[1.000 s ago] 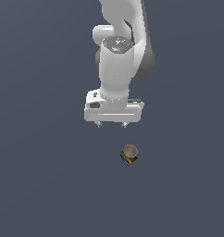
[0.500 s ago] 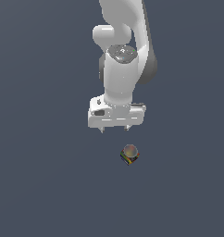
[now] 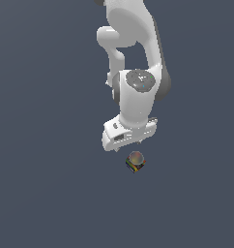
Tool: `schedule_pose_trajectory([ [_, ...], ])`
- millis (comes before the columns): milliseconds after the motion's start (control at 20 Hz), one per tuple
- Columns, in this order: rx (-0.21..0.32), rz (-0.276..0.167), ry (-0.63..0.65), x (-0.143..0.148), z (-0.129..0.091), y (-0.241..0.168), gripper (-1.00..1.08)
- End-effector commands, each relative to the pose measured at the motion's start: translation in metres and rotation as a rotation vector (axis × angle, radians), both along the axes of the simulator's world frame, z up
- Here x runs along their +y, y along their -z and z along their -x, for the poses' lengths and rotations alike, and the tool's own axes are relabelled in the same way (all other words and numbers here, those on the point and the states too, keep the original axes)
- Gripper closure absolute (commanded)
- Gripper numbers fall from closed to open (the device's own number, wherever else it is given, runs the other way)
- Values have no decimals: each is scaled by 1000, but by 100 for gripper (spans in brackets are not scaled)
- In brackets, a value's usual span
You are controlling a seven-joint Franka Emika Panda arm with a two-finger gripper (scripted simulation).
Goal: Pick up the object and move it to a goal position.
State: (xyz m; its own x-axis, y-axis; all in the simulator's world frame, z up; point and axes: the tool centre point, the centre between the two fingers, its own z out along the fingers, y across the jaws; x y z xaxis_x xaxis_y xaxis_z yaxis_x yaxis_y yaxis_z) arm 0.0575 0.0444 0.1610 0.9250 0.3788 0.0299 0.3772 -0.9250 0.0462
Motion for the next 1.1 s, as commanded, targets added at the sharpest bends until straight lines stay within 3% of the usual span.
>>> schedule_pose_trajectory([
  [0, 13, -3, -77, 10, -5, 13, -92],
  [500, 44, -20, -272, 36, -16, 46, -92],
  [1050, 50, -24, -306, 41, -18, 56, -92],
])
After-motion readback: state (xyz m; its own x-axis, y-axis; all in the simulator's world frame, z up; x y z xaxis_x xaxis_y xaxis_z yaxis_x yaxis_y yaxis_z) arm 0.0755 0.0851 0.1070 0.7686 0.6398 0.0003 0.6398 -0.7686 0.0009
